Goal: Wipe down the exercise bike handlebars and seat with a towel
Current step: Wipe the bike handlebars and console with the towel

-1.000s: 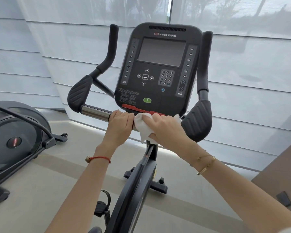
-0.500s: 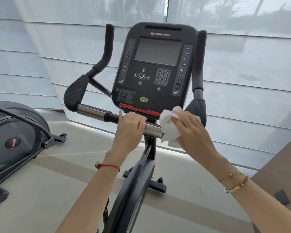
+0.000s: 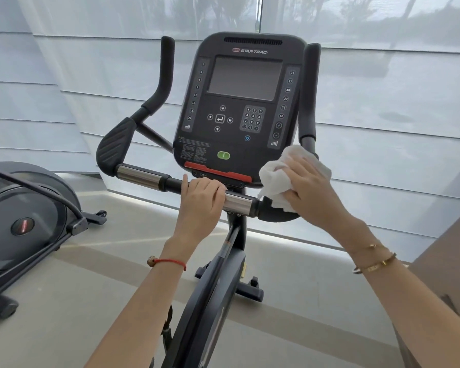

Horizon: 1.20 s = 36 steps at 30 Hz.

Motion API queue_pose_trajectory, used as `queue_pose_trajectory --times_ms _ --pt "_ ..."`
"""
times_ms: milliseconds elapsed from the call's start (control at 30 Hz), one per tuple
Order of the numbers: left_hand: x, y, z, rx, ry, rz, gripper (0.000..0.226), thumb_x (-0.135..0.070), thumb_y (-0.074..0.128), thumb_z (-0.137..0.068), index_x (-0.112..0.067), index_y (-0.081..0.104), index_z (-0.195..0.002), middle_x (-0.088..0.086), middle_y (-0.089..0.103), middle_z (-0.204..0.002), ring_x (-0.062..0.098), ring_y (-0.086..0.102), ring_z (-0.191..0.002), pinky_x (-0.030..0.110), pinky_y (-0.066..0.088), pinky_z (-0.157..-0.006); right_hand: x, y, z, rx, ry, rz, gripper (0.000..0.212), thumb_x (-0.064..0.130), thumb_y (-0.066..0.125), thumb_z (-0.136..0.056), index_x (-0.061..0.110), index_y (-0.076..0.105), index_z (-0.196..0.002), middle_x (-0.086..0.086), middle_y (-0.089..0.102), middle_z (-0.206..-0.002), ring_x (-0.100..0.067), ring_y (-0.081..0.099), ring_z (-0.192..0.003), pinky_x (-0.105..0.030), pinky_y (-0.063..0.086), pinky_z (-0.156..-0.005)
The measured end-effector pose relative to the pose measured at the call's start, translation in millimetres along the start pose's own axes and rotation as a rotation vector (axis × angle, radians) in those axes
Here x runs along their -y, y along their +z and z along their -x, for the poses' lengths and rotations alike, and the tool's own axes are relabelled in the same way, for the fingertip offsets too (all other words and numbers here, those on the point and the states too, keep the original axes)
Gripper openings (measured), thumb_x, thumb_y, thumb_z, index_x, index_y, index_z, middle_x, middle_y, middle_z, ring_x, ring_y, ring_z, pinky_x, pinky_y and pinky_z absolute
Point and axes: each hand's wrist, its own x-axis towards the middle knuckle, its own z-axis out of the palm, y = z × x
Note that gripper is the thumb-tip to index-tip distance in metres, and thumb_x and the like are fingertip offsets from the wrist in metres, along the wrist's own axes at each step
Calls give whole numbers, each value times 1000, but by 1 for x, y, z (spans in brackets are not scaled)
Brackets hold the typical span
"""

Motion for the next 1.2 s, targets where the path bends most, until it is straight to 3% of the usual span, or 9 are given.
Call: queue_pose_trajectory --times_ms 133,267,400,500,667,767,900,1100,1200 --pt "1 2 1 -30 -1 12 42 -39 20 -95 -23 58 -94 -7 59 -94 15 49 -99 43 8 -119 3 -3 25 -41 -40 -55 44 32 39 -98 14 53 -136 -1 46 -146 -23 35 -139 -34 29 -114" --pt "-2 3 0 -41 -29 48 44 -42 21 -94 -22 60 -93 -8 60 -94 13 51 -99 41 12 -119 -8 -14 20 -33 -31 -69 49 33 36 -94 10 49 -136 -3 47 -144 -21 30 -138 -32 28 -110" --pt "-3 3 0 -61 -24 51 43 -40 22 -93 -21 61 -91 -8 61 -91 12 52 -96 42 17 -118 -35 -18 -19 17 112 -141 56 35 30 -88 8 51 -133 -8 48 -137 -28 39 -133 -42 42 -104" --pt "-4 4 -1 -58 -27 41 42 -40 23 -93 -21 60 -91 -8 60 -90 12 51 -95 43 18 -118 -45 -13 -37 51 163 -149 48 26 39 -90 2 54 -129 -14 51 -134 -30 37 -133 -46 37 -106" --pt "-4 4 -1 -40 -31 30 43 -41 20 -93 -21 59 -91 -9 58 -90 13 50 -96 42 17 -117 -19 -10 1 -12 -8 -201 39 25 45 -92 8 61 -124 -5 58 -129 -24 43 -128 -42 34 -108" --pt "-4 3 -2 -28 -27 27 42 -40 22 -93 -21 59 -92 -8 58 -91 12 49 -95 44 19 -117 1 -8 39 -28 -101 -242 37 17 50 -96 14 56 -132 1 49 -143 -14 33 -141 -32 29 -116" --pt "-3 3 -3 -31 -22 35 44 -41 22 -93 -20 62 -92 -10 57 -90 8 46 -91 46 23 -115 -1 -8 49 -57 -111 -165 43 30 37 -100 14 50 -138 1 42 -150 -15 25 -146 -32 32 -110" --pt "-3 3 -3 -49 -24 41 42 -39 24 -93 -20 62 -91 -12 55 -89 8 45 -90 45 24 -115 -37 -12 -8 -33 18 -198 52 27 31 -88 8 53 -131 -9 48 -139 -26 37 -137 -37 39 -105" --pt "-4 3 -3 -51 -30 50 37 -36 27 -94 -21 60 -88 -10 57 -86 11 47 -89 44 23 -115 -49 -13 -33 -20 147 -219 37 21 42 -94 7 57 -124 -9 48 -134 -27 43 -129 -37 43 -96"
